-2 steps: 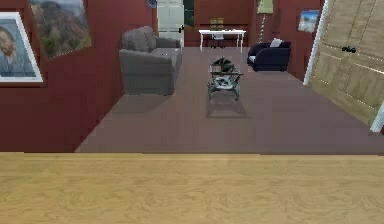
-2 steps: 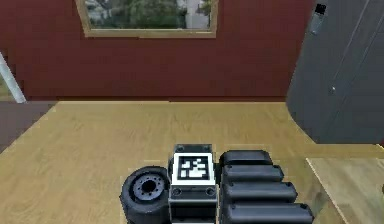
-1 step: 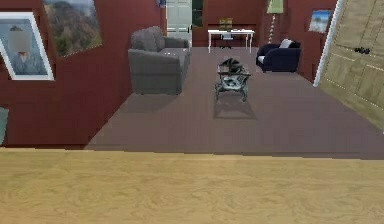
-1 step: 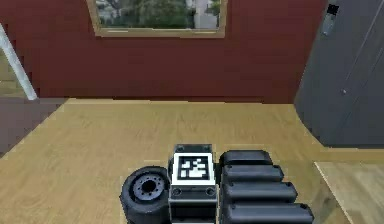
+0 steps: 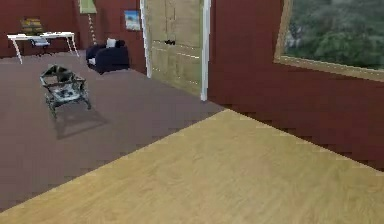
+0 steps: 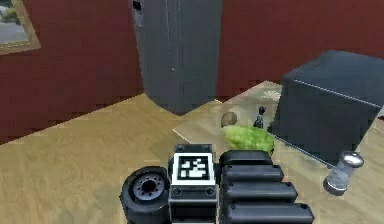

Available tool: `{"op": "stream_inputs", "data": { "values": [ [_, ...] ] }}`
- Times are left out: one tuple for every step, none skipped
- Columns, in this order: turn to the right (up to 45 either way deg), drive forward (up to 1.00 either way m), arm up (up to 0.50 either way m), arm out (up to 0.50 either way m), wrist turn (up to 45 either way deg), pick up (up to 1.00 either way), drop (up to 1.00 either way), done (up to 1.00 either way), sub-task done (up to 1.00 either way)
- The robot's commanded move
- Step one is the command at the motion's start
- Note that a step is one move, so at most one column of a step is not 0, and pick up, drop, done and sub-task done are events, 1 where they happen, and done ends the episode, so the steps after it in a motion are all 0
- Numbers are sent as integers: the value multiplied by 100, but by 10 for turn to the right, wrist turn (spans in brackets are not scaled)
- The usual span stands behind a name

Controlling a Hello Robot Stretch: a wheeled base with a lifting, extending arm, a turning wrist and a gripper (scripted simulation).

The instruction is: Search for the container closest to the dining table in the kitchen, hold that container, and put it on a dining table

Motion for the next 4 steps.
{"op": "stream_inputs", "data": {
  "values": [
    [420,0,0,0,0,0,0,0,0],
    [0,0,0,48,0,0,0,0,0],
    [0,0,0,0,450,0,0,0,0],
    [0,0,0,0,450,0,0,0,0]
  ]
}}
